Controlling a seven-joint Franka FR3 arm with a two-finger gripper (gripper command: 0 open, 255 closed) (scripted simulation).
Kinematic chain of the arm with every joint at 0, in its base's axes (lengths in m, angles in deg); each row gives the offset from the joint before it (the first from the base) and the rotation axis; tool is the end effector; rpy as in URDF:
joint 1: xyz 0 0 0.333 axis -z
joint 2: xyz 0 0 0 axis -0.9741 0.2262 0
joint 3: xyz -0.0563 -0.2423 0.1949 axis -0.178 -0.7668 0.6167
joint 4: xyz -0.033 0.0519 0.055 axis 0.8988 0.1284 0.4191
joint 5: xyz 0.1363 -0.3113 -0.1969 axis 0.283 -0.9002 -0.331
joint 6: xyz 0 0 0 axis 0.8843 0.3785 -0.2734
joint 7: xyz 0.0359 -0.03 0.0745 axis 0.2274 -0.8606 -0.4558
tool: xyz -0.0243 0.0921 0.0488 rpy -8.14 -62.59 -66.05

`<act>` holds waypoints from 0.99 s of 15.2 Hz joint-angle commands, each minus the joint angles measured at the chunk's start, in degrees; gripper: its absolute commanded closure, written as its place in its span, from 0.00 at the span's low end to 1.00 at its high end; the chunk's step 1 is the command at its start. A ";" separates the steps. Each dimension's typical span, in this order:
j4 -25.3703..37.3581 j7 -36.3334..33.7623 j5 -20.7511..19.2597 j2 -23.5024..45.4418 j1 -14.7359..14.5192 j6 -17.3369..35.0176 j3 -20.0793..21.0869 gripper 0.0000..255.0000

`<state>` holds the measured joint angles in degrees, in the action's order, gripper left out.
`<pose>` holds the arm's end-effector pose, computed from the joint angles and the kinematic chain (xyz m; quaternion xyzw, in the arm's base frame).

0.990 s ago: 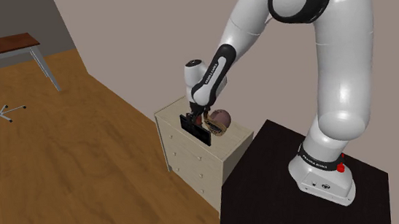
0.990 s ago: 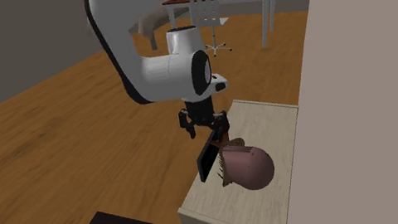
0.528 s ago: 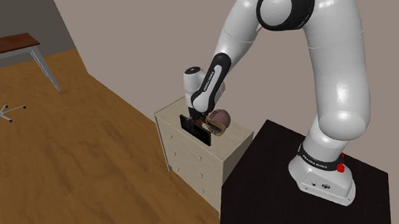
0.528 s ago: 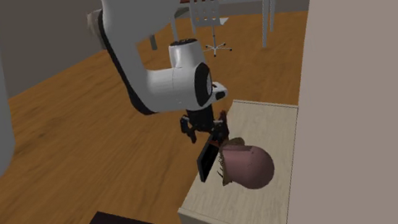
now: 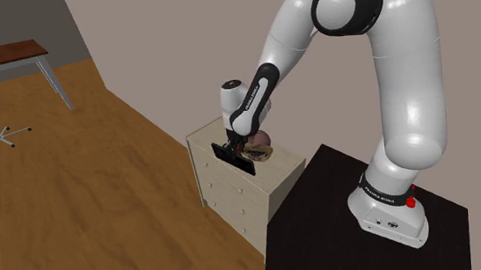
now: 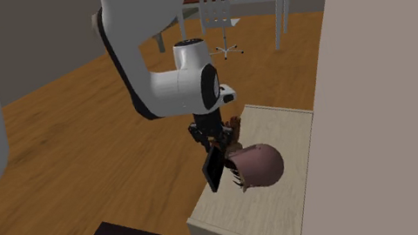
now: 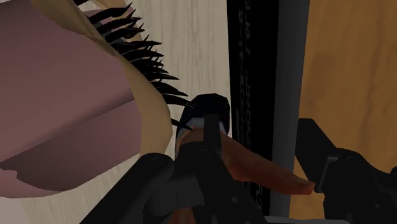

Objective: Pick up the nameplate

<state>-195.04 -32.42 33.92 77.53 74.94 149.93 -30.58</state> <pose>0.5289 0.0404 0.1586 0.9978 -0.0588 0.0191 0.0221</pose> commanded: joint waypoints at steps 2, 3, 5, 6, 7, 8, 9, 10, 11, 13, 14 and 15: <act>-0.59 -0.09 -0.03 0.70 -0.01 -0.20 -0.13 1.00; 0.40 1.06 0.12 1.97 0.98 0.11 -0.16 1.00; 0.01 1.29 0.34 0.40 1.20 -1.07 0.11 1.00; -0.17 1.42 0.48 -0.38 1.30 -1.68 0.24 1.00; -0.33 1.55 0.61 -1.15 1.39 -2.28 0.37 1.00; -0.48 1.69 0.76 -1.92 1.48 -2.90 0.49 1.00; -0.62 1.82 0.90 -2.68 1.57 -3.52 0.61 1.00; -0.74 1.96 1.05 -3.44 1.65 -4.15 0.72 1.00; -0.86 2.10 1.21 -4.19 1.73 -4.79 0.84 1.00; -1.04 2.39 1.52 -5.67 1.87 -6.07 1.05 1.00; -1.11 2.53 1.68 -6.39 1.94 -6.73 1.15 1.00; -1.18 2.67 1.84 -7.12 2.01 -7.39 1.25 1.00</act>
<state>-196.05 -29.86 35.62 71.24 76.90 143.17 -29.43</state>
